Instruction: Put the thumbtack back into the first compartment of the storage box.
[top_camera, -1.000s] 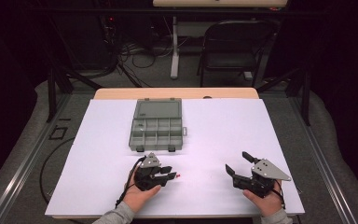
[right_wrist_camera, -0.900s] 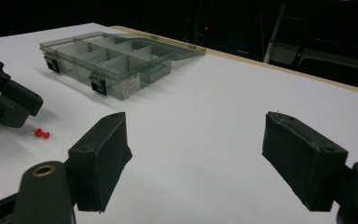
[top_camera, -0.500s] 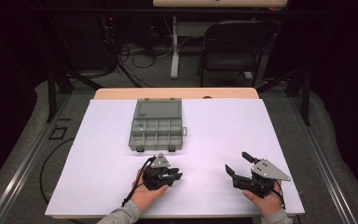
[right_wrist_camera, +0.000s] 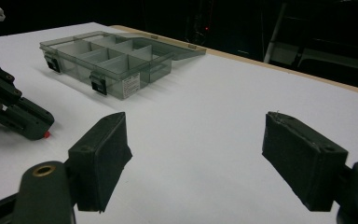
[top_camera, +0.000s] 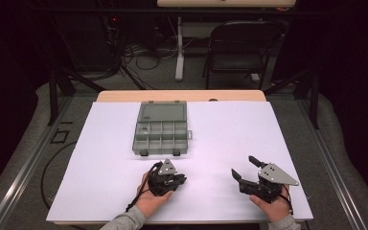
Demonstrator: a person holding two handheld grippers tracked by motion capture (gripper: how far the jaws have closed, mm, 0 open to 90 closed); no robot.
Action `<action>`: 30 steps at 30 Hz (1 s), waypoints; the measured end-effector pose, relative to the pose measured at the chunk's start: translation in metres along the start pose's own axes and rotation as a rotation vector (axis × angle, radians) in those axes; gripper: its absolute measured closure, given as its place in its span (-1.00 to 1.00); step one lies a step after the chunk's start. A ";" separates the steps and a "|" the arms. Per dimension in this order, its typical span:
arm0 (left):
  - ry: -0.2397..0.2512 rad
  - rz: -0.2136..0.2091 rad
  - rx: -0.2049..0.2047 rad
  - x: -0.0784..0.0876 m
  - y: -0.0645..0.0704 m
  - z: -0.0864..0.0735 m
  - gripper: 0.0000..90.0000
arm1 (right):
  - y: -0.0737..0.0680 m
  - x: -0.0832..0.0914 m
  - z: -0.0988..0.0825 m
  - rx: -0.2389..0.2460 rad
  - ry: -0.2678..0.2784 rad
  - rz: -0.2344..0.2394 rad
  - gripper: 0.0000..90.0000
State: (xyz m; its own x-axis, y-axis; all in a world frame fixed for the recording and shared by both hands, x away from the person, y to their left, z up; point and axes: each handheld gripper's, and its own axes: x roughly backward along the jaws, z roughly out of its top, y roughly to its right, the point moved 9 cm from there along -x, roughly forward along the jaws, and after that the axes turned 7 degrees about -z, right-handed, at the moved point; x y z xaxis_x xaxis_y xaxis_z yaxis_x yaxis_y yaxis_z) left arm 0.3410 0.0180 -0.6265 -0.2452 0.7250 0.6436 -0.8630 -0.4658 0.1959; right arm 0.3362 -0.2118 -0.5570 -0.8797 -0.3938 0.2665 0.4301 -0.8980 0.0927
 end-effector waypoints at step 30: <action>0.118 0.024 0.106 0.045 -0.024 0.008 0.85 | 0.002 0.001 0.000 -0.004 -0.002 -0.002 -0.51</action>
State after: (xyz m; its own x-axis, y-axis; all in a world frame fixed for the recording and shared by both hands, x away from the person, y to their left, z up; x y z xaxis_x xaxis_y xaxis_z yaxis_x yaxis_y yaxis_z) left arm 0.3543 0.0577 -0.5961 -0.3206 0.7650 0.5586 -0.8064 -0.5298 0.2628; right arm 0.3366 -0.2141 -0.5570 -0.8801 -0.3918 0.2682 0.4278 -0.8994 0.0898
